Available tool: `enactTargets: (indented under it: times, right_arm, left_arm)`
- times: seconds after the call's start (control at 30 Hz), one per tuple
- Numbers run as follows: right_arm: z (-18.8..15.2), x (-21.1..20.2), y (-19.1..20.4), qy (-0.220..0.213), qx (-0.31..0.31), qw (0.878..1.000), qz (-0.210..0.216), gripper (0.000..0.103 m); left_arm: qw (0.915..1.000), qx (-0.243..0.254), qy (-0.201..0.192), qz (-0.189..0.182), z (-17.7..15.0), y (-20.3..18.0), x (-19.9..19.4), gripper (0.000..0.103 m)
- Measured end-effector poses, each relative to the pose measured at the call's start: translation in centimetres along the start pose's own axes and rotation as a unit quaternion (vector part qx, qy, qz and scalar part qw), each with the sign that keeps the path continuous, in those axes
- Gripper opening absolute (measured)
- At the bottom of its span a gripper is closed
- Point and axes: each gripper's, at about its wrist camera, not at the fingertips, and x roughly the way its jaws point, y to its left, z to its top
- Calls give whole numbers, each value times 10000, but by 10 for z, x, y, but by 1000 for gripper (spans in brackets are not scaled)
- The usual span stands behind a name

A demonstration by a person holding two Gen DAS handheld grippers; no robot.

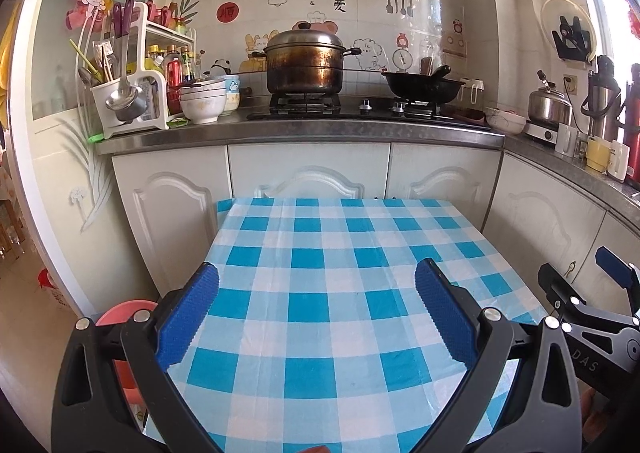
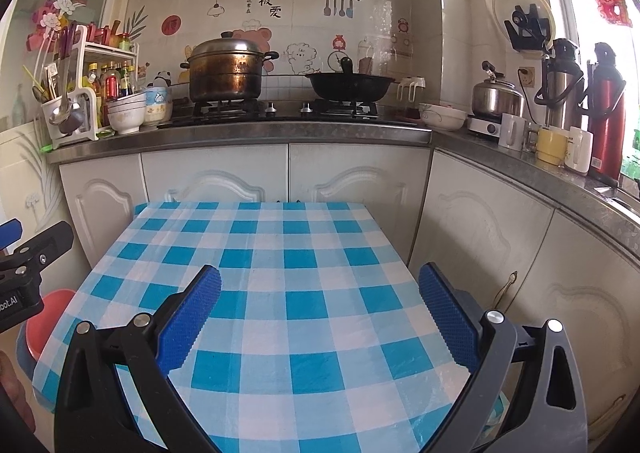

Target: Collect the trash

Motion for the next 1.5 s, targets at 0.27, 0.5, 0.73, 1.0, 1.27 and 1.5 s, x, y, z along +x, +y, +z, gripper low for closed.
enactTargets:
  times: [0.27,0.5,0.73,1.0,1.27,1.5]
  right_arm:
    - [-3,12,0,68,44,9999,98,98]
    - [-6,18,-1,91,40,9999,94,98]
    - [-8,28,-3,148,51,9999,70,98]
    - [-14,59,-5,511,101,9984,230,98]
    - [-11,140,-12,1291,318,9904,367,98]
    - [-17,227,-4,2028,262,9786,253,98]
  left_arm:
    - [9999,30,167,33,-4,-1,15,99]
    - [9996,46,263,23,-6,-3,26,99]
    - [9994,59,351,-13,-7,-6,37,99]
    - [9951,-276,850,-424,-17,-1,75,99]
    - [9867,-267,1596,-117,-38,-7,148,99]
    - [9762,-536,2082,293,-47,-4,222,99]
